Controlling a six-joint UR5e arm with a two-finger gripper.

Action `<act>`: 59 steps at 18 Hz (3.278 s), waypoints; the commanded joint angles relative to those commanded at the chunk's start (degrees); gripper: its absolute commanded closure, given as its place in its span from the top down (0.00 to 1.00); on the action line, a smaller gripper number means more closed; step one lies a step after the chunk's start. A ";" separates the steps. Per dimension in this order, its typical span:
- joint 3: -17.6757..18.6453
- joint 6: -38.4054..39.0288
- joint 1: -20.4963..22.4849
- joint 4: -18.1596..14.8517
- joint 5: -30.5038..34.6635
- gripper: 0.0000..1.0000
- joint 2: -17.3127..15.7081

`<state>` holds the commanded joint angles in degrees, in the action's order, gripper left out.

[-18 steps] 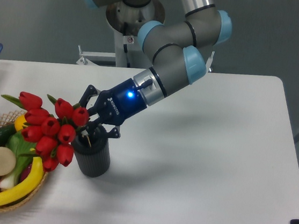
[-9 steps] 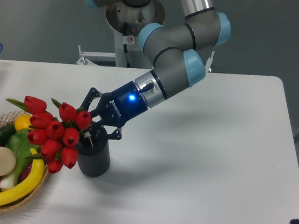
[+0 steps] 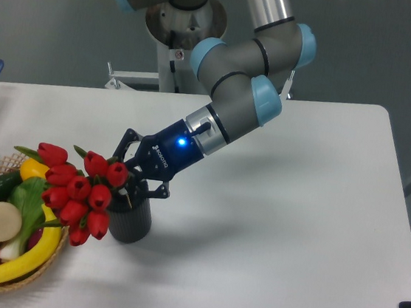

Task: Insert the flowers into the vase

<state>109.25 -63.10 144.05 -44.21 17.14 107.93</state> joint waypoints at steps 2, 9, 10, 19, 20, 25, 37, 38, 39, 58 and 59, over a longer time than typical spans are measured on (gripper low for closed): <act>0.61 -0.44 0.00 0.00 0.09 0.27 0.09; 2.46 -2.20 0.00 0.09 2.20 0.27 0.00; 2.46 -2.20 0.00 0.09 2.20 0.27 -0.09; 4.92 -5.19 0.53 0.18 2.37 0.31 -0.26; 4.92 -5.19 0.61 0.18 2.37 0.35 -0.26; 4.92 -5.27 1.14 0.18 2.37 0.48 -0.44; 6.50 -5.54 2.11 0.00 4.73 1.00 -5.61; 7.03 -5.54 2.11 0.00 6.23 1.00 -6.49; 7.47 -5.45 2.11 0.00 6.94 1.00 -6.85; 4.93 -8.00 11.15 -0.35 38.91 1.00 -22.40; 4.75 -8.00 12.73 -0.35 41.37 1.00 -23.19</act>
<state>114.00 -71.10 156.78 -44.56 58.51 84.73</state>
